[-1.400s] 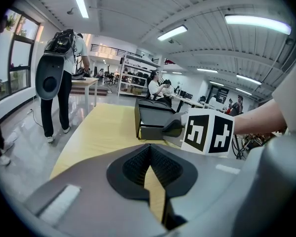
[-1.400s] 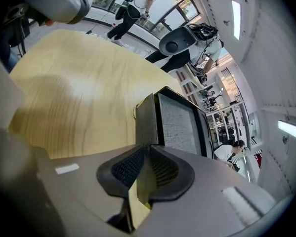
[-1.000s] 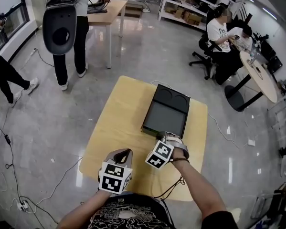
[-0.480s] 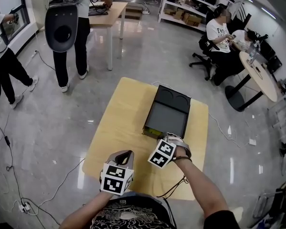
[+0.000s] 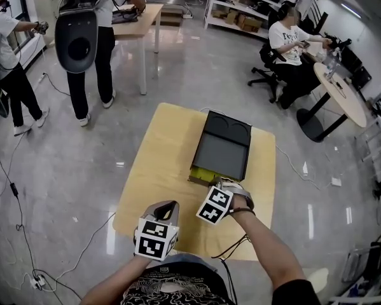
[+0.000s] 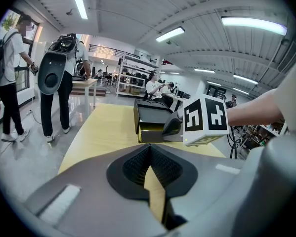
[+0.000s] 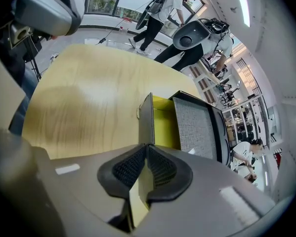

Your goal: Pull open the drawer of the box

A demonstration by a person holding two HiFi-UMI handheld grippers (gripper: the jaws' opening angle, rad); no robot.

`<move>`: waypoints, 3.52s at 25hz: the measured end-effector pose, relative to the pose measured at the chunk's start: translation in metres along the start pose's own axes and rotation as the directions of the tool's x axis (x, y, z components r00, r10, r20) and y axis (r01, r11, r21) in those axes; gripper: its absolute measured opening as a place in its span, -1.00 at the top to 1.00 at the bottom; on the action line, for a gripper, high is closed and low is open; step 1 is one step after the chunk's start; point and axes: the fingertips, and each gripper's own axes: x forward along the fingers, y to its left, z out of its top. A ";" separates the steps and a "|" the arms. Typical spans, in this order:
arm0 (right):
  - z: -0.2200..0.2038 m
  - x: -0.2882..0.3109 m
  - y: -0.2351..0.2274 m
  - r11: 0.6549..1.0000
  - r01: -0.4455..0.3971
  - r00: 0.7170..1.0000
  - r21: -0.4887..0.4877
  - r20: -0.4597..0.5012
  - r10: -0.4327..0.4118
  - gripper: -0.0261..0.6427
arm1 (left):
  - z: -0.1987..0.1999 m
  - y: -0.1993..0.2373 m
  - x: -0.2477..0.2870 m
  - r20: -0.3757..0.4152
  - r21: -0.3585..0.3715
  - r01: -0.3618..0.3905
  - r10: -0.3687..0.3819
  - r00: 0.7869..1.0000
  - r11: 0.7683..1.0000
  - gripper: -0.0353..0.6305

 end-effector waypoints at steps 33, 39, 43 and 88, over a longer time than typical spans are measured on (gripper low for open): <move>0.000 0.012 0.014 1.000 -0.025 1.000 0.016 -0.007 0.025 0.83 | 0.009 0.007 0.012 0.006 0.054 0.046 -0.047 0.999 0.997 0.83; -0.002 0.012 0.014 1.000 -0.024 1.000 0.017 -0.011 0.024 0.83 | 0.012 0.008 0.014 0.014 0.056 0.049 -0.050 0.999 0.997 0.83; -0.001 0.012 0.016 1.000 -0.028 1.000 0.014 -0.009 0.028 0.83 | 0.011 0.009 0.015 0.014 0.056 0.049 -0.050 0.999 0.997 0.83; 0.013 0.017 0.018 0.989 0.090 0.992 0.114 0.072 -0.099 0.79 | 0.013 0.007 0.034 0.029 0.058 0.095 -0.097 0.995 0.994 0.83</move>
